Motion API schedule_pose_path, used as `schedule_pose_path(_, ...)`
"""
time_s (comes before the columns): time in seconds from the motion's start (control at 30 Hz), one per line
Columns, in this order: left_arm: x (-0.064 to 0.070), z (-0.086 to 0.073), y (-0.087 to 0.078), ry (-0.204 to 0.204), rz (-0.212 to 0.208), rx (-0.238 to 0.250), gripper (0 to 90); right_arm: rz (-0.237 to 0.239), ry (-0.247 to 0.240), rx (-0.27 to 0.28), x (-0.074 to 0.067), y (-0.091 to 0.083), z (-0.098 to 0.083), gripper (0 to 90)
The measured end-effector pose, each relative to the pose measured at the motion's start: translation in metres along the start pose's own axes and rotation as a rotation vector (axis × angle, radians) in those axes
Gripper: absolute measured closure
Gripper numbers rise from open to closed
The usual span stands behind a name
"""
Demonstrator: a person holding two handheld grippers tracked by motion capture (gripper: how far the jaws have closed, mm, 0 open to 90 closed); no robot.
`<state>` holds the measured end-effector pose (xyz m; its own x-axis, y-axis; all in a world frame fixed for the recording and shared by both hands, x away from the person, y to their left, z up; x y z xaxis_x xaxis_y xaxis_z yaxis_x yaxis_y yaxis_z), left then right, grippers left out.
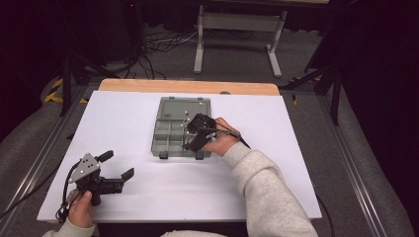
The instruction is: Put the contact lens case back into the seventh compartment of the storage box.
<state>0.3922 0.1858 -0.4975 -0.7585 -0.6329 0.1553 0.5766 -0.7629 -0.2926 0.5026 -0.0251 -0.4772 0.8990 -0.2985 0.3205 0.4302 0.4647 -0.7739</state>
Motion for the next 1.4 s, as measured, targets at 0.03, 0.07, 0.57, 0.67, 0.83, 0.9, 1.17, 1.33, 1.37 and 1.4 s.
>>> schedule_pose_path(0.03,0.000,0.000,0.000,-0.001,0.000,0.000,0.8,0.000,0.000,0.007,0.000,-0.002,0.001,18.2)
schedule_pose_path(0.07,0.000,0.000,0.000,0.000,0.000,0.000,0.8,-0.005,0.005,0.019,0.001,-0.005,0.004,16.1)
schedule_pose_path(0.57,0.000,0.001,0.000,0.003,0.001,0.002,0.8,-0.037,0.013,0.103,-0.004,-0.036,0.020,6.3)
schedule_pose_path(0.67,0.000,0.000,-0.001,0.004,0.001,-0.001,0.8,-0.042,0.017,0.112,-0.005,-0.041,0.022,5.4)
schedule_pose_path(0.83,0.000,0.001,-0.001,0.001,0.001,0.002,0.8,-0.054,0.024,0.129,-0.006,-0.051,0.022,4.2)
schedule_pose_path(0.9,-0.001,0.001,-0.001,0.000,0.001,0.002,0.8,-0.058,0.024,0.135,-0.007,-0.055,0.021,4.1)
schedule_pose_path(1.17,0.000,0.001,-0.001,0.006,0.001,0.005,0.8,-0.084,0.035,0.162,-0.010,-0.073,0.017,3.6)
schedule_pose_path(1.33,-0.001,0.001,-0.001,0.004,0.002,0.004,0.8,-0.102,0.047,0.182,-0.013,-0.086,0.013,3.2)
schedule_pose_path(1.37,-0.001,0.001,-0.001,0.004,0.002,0.005,0.8,-0.106,0.052,0.183,-0.013,-0.088,0.012,3.1)
schedule_pose_path(1.4,-0.001,0.001,-0.001,0.004,0.002,0.004,0.8,-0.111,0.057,0.187,-0.013,-0.090,0.010,3.0)
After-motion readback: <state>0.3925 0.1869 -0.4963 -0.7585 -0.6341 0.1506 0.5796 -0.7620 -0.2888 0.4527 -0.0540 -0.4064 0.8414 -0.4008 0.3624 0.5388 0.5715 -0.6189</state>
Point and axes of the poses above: each handheld gripper's, and its own axes: y roughly forward along the jaws, z roughly out of its top, x roughly to its right, the point moved 10 cm from there along y, roughly forward along the jaws, and after that the axes turned 11 degrees about -z, right-handed, at the moved point
